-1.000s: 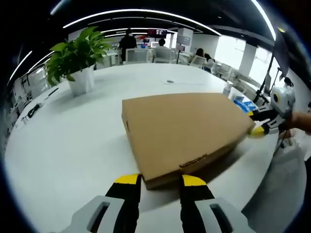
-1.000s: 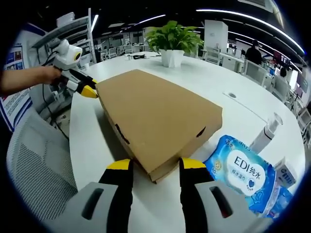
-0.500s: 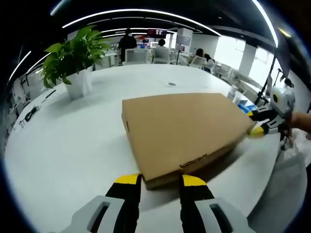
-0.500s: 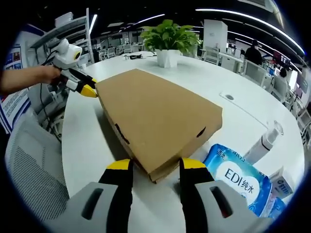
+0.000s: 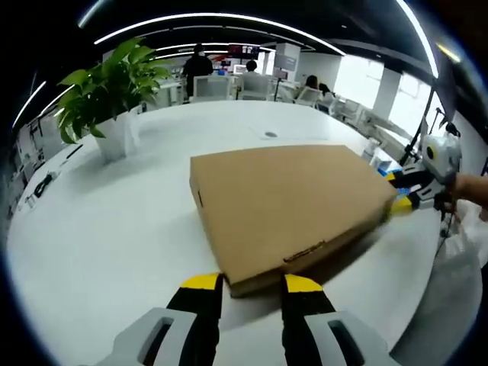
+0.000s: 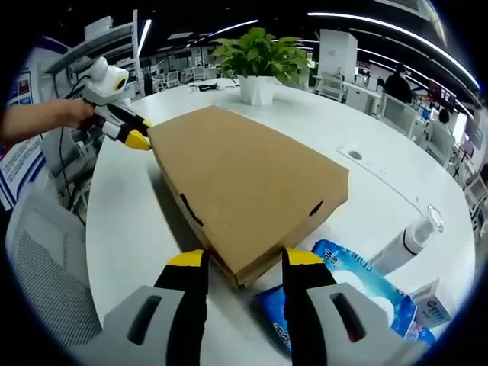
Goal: Operate the shoe box by opening the lid, removing the specified soft item, and placing it in the target area until the item is outside and the box remains undamaged.
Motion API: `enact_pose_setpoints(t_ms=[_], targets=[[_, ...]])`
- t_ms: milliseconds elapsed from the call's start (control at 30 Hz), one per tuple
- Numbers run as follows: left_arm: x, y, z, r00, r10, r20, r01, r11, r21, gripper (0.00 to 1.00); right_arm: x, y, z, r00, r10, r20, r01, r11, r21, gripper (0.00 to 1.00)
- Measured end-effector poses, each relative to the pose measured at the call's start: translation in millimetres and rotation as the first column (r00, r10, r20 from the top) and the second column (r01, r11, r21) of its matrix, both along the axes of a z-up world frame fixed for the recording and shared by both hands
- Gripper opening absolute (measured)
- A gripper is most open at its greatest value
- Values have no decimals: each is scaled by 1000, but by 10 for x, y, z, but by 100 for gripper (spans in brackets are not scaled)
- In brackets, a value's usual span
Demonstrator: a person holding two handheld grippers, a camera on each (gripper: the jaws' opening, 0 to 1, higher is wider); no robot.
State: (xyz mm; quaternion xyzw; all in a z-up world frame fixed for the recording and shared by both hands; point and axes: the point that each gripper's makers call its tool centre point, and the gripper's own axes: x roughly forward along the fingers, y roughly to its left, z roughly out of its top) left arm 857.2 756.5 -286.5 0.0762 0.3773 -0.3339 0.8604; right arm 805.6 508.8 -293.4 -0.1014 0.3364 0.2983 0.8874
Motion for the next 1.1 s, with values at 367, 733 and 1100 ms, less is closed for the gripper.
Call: enact_pose_setpoints(t_ms=[367, 733, 1100], targets=[[3, 33, 43, 999, 43, 3, -43, 998, -43, 31, 4, -9, 32, 1000, -15, 24, 16, 1000, -12, 37], [-213, 71, 323, 993, 103, 61, -97, 990, -100, 48, -115, -175, 256, 994, -66, 91, 67, 998, -5, 47], [-582, 9, 632, 986, 108, 127, -93, 989, -119, 63, -514, -796, 491, 953, -273, 131, 273, 962, 18, 59]])
